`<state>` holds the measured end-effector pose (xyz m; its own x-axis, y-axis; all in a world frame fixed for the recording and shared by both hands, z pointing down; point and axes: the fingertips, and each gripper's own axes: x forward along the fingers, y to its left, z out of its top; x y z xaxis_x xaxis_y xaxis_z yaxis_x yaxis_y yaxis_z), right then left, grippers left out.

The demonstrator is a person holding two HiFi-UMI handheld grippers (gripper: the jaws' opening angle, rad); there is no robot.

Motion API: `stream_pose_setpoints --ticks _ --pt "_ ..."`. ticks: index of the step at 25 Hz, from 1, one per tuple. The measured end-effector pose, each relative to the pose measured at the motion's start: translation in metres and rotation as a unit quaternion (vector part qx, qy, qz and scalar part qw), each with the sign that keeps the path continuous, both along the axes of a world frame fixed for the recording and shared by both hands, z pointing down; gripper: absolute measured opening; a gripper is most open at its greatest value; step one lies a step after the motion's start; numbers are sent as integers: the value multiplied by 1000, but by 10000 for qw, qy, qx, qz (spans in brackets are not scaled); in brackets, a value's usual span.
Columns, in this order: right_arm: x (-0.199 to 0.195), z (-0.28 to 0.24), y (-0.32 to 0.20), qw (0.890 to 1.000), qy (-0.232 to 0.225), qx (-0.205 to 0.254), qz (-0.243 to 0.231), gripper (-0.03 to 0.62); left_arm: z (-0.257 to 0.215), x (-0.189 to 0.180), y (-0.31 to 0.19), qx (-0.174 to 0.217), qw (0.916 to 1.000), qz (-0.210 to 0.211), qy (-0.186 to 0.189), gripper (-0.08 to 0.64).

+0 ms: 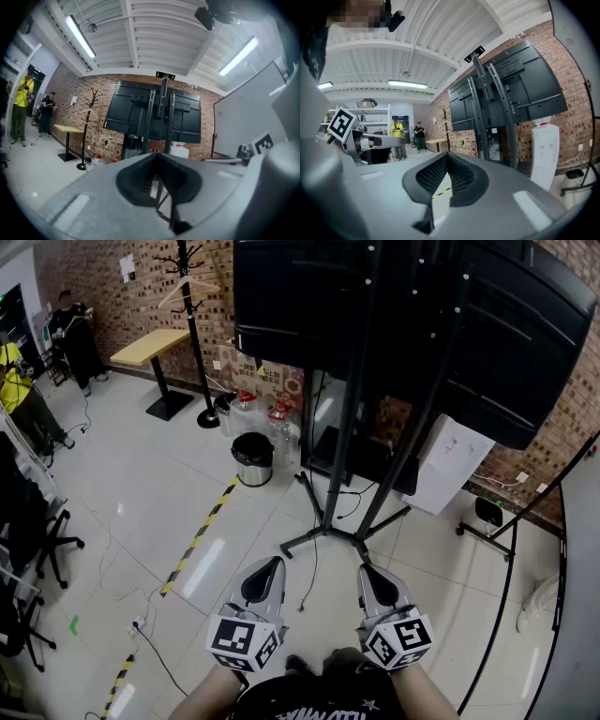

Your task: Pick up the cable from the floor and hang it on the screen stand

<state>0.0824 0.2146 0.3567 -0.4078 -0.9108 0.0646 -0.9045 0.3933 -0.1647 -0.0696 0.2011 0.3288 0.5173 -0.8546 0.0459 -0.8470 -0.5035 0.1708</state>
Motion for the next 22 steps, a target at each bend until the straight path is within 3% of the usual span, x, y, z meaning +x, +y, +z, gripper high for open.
stream_pose_setpoints --ticks 9,14,22 --pt "40 38 -36 9986 43 -357 379 8 24 -28 -25 -210 9986 -473 -49 5" --pt "39 75 -87 9980 125 -615 77 8 40 -35 -52 -371 9958 -832 -130 6" --pt "54 138 -208 9951 607 -669 -408 9 29 -37 -153 -140 9851 -1592 -633 5"
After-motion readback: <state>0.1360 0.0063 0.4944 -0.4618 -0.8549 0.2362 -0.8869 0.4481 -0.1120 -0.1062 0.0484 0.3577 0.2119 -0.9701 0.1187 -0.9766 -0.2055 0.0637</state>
